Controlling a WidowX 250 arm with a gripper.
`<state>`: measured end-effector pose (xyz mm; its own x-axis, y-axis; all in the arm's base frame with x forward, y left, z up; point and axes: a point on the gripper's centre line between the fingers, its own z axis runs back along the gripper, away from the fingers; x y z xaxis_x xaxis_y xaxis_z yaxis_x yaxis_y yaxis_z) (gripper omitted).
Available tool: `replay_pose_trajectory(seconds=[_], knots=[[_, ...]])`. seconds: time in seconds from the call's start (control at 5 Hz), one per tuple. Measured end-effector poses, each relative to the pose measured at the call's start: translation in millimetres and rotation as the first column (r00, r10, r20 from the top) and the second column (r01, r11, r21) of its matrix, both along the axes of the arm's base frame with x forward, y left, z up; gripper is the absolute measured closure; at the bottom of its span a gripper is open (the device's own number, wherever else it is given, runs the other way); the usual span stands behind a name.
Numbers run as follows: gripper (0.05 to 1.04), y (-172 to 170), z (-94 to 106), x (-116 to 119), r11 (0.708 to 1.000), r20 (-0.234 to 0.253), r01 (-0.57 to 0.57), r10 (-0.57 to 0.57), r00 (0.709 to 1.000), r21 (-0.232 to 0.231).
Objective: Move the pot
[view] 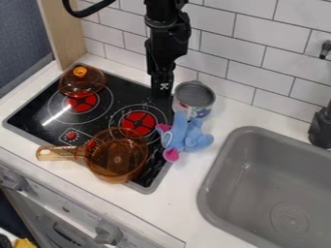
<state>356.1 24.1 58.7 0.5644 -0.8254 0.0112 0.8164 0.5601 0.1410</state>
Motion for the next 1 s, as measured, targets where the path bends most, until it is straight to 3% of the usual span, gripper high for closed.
replay_pose_trajectory(seconds=[0.2,0.4,0.8,1.0], knots=[[0.083,-1,-11.4,-4,1.0,-0.033,-0.006,0.006,0.999,-0.004],[0.083,-2,1.3,-16,0.999,-0.022,-0.045,0.044,0.999,-0.015],[0.083,0,38.5,-55,0.98,0.053,-0.196,0.196,0.979,-0.021],[0.084,-22,36.5,-88,0.969,0.099,-0.245,0.241,0.965,0.024]])
